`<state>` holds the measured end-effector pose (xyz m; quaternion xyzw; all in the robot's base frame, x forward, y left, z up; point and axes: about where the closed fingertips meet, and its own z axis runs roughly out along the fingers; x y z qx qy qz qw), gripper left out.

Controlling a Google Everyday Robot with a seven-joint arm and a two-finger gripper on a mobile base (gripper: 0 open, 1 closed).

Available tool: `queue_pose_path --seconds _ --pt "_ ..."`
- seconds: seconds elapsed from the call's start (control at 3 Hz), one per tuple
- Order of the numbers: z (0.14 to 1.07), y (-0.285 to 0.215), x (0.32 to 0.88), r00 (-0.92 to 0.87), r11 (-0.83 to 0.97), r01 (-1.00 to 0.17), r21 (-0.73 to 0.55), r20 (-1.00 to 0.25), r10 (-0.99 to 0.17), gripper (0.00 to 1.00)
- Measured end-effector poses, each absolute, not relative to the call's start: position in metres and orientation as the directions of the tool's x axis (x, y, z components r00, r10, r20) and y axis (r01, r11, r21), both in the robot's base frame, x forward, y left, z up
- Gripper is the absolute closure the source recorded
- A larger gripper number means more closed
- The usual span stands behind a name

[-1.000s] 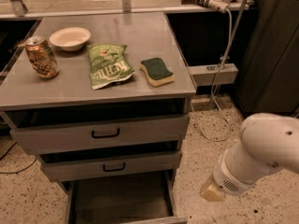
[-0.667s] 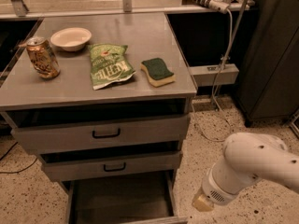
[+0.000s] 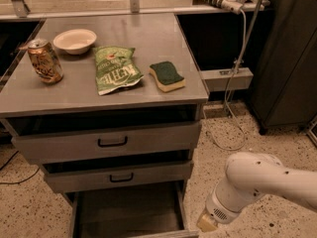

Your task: Close bottom drawer

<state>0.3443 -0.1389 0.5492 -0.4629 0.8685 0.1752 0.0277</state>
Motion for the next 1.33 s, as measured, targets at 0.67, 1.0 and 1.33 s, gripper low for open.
queue_pose_path --seconds 0.67,1.0,1.33 --pt "0.474 -0.121 0.332 -0.611 0.529 -0.777 0.342 -0.204 -0.765 1.00" --pt "0.414 -0.105 0.325 -0.648 0.540 -0.736 0.408 -0.196 -0.736 1.00" --pt "0.400 -0.100 0.315 -0.656 0.536 -0.721 0.440 -0.185 -0.732 1.00"
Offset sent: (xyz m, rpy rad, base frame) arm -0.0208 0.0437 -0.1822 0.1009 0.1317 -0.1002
